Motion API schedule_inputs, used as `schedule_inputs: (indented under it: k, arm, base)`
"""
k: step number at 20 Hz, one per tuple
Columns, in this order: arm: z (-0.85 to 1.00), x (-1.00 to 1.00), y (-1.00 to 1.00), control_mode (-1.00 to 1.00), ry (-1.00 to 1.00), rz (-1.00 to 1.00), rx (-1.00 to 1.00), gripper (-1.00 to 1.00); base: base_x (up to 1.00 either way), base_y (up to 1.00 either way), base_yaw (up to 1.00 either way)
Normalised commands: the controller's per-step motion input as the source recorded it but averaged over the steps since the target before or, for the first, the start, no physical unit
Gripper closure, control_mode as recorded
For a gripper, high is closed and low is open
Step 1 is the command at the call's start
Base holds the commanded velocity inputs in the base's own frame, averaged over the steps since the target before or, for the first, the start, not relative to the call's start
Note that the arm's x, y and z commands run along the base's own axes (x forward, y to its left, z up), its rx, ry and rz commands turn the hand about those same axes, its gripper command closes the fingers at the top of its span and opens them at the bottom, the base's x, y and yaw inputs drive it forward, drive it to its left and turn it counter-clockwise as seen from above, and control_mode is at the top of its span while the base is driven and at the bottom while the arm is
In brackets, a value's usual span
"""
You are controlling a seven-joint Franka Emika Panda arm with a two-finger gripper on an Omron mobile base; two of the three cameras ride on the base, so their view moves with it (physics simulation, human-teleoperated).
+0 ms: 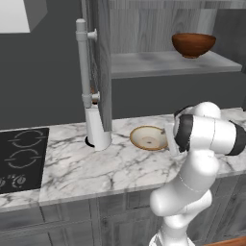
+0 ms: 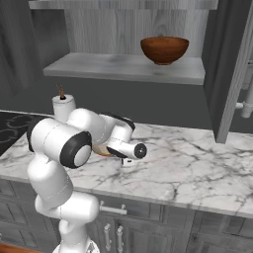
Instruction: Open the cabinet. Pick the bowls from the counter and place them in the cabinet. Then close the cabinet.
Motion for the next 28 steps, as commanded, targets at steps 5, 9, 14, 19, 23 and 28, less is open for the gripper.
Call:
schedule_inputs:
  k: [5, 9, 14, 19, 23, 28]
  arm:
    - [-0.38, 0.15, 0.00, -1.00, 0.00, 0.07, 0.00, -1.00]
    - [-0.42, 0.11, 0.00, -1.00, 0.00, 0.06, 0.00, -1.00]
    - [-0.42, 0.04, 0.00, -1.00, 0.00, 0.07, 0.00, 1.00]
    - [-0.35, 0.00, 0.00, -1.00, 0.00, 0.07, 0.00, 1.00]
    - [-0.29, 0.00, 0.00, -1.00, 0.00, 0.06, 0.00, 1.00]
    - [0.12, -0.26, -0.08, -1.00, -0.02, 0.03, 0.00, 1.00]
  base:
    - [0.00, 0.00, 0.00]
    - [0.00, 0.00, 0.00]
    - [0.00, 0.00, 0.00]
    - [0.00, 0.00, 0.00]
    - [0.00, 0.00, 0.00]
    - [0.00, 0.00, 0.00]
